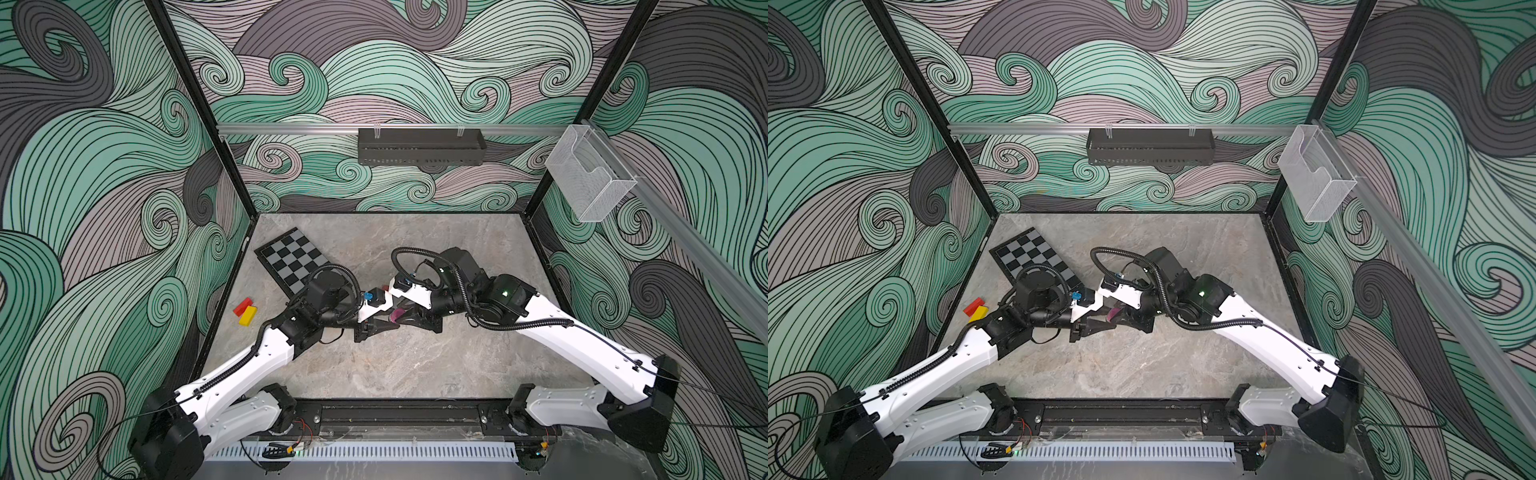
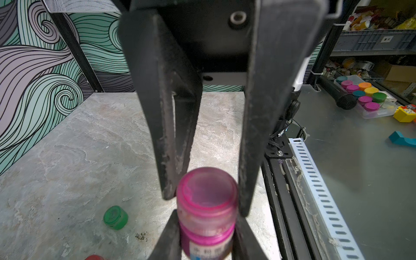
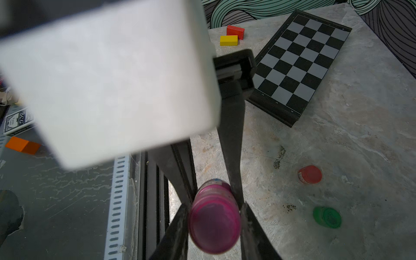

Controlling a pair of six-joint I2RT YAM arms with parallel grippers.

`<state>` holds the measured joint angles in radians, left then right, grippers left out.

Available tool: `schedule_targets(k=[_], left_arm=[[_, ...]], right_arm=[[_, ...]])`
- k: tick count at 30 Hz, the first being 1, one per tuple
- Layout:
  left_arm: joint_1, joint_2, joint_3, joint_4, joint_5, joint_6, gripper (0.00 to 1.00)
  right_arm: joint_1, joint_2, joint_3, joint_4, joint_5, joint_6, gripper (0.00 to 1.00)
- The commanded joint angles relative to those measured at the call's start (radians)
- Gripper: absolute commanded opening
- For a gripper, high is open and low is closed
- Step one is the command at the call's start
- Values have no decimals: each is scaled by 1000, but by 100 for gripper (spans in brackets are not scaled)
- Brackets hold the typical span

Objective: Close the paint jar lid
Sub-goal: Screw the lid onto the paint jar.

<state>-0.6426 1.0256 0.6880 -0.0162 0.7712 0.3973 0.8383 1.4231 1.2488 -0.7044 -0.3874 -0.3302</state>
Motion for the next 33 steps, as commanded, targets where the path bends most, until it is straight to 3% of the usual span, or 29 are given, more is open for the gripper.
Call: schedule_targets(k=[1,7,18,25,33], left_arm=[[6,-16,28,22,9,21,24],[5,-21,28,34,-1,15,24],[6,-35,17,54,-104,6,24],[6,-56,-5,87,-163,-3,23],[6,-63,-8,87,-172,-5,23]], right_arm=[[8,23,15,-8,-13,-23,32],[7,54,40,3,8,85,26],[76,143,83,10,267,561,23],[122,175,90,8,353,895,21],[131,197,139,-26,335,956,27]])
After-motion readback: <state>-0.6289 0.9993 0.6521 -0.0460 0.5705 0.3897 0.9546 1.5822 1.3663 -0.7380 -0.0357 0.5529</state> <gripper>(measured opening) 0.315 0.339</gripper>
